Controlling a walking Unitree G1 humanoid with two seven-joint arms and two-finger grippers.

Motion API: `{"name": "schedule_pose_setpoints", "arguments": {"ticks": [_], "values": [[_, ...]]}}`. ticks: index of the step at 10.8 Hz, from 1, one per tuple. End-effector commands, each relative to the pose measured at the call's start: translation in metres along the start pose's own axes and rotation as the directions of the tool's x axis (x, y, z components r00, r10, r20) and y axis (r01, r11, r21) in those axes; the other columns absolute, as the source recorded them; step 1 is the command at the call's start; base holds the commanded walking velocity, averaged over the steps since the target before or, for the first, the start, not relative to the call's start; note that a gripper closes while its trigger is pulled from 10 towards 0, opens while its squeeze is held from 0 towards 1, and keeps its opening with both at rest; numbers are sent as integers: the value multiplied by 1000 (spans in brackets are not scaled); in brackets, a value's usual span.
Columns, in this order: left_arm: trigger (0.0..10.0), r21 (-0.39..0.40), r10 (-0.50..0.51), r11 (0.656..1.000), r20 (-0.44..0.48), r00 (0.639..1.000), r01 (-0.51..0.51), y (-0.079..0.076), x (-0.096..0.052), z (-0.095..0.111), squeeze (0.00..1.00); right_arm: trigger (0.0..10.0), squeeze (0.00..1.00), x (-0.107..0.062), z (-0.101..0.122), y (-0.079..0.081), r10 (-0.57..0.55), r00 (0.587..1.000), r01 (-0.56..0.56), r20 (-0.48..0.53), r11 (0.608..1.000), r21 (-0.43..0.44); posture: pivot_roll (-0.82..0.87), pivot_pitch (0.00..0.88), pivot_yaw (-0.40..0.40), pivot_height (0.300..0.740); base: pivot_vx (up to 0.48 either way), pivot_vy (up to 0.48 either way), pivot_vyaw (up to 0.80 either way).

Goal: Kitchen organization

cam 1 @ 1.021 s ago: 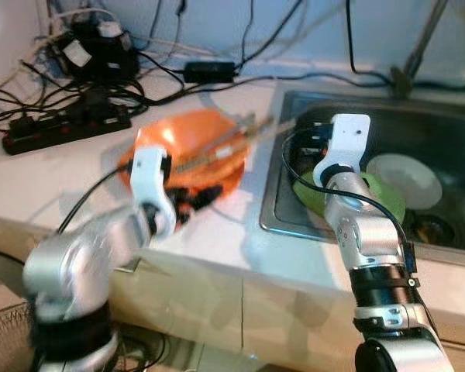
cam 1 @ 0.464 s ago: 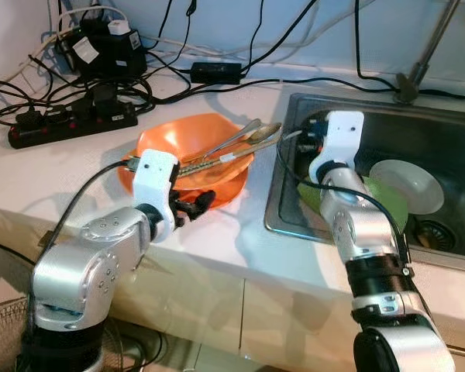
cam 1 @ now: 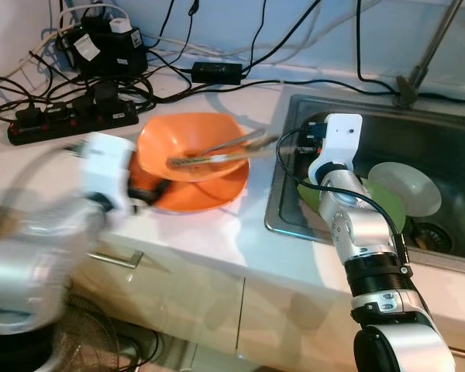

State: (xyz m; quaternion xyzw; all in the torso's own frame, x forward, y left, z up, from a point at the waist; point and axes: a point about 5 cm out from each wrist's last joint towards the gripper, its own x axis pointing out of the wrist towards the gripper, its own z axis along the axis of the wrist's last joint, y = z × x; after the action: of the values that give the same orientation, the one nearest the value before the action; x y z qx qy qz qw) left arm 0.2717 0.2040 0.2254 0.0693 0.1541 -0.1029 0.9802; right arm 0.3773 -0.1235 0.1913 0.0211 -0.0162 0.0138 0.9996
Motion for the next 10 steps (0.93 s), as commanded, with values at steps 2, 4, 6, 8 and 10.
{"name": "schedule_pose_setpoints", "arguments": {"ticks": [2, 4, 6, 8, 10], "values": [[10000, 44, 133, 990, -17, 991, -132, 26, -11, -2, 0, 10000, 0, 3, 6, 1, 9, 1000, -10, 22, 1000, 14, 243, 56, -15, 740, 0, 0, 0], [10000, 162, 305, 941, -33, 952, -296, 48, -13, -7, 0, 10000, 0, 4, 7, -4, -8, 1000, 7, 29, 1000, 8, 226, 45, -13, 740, 0, 0, 0], [10000, 162, 556, 800, 164, 815, -578, 74, -10, -2, 0, 10000, 0, 3, 10, -15, -53, 997, 52, 52, 999, 8, 217, 34, -10, 740, 0, 0, 0], [10000, 83, 593, 739, 390, 704, -669, 64, -3, 17, 0, 10000, 0, 2, 19, -22, -67, 991, 64, 114, 997, 31, 201, 22, -4, 740, 0, 0, 0], [10000, 130, 513, 752, 501, 698, -646, 42, 8, 29, 0, 10000, 0, 1, 27, -24, -70, 983, 67, 170, 997, 23, 190, 11, 2, 740, 0, 0, 0]]}}
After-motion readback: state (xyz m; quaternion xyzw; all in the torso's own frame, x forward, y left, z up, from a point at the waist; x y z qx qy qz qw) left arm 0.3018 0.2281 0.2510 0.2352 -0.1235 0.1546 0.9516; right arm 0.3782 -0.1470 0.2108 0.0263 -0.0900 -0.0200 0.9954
